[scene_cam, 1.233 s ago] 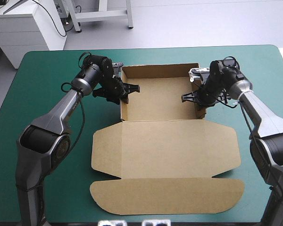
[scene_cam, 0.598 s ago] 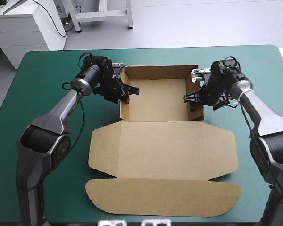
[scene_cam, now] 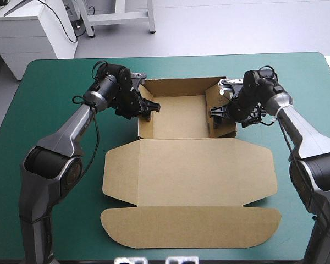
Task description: Fold the box
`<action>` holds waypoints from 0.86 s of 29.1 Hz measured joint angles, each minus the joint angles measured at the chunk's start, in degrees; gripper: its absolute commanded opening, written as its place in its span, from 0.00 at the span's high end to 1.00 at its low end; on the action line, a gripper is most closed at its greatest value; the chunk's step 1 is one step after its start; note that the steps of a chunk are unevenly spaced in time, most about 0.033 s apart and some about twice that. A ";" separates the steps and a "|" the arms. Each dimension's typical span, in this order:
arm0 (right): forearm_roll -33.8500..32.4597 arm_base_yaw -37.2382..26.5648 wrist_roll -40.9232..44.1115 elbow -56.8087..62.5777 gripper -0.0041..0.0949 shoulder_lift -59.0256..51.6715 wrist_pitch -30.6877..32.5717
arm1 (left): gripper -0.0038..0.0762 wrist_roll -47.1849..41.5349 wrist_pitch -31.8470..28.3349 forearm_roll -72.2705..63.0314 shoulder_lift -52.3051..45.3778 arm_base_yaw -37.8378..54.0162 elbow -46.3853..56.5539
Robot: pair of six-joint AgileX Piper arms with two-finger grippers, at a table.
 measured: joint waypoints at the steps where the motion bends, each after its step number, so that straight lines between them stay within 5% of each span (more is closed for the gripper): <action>1: 0.00 0.00 0.00 -0.93 0.11 0.00 -0.15 | 0.35 0.02 0.06 0.42 0.00 0.00 -1.48; 10: 0.00 0.00 1.70 -12.79 0.11 0.00 2.22 | 0.41 0.21 0.07 1.37 -0.43 0.05 -17.91; 12: -0.13 0.00 1.81 -15.60 0.11 0.00 4.01 | 0.59 0.25 0.12 1.31 -1.36 0.05 -20.24; 14: -0.52 0.00 1.88 -17.73 0.11 0.00 5.58 | 0.90 0.25 0.12 0.97 -2.77 0.05 -21.14; 15: -0.77 0.00 1.88 -18.51 0.11 0.00 6.01 | 0.96 0.25 0.18 0.79 -3.41 0.05 -21.28; 25: -2.36 0.00 0.50 -17.44 0.11 -4.15 6.76 | 0.96 4.84 0.22 0.57 -14.65 -2.36 -16.42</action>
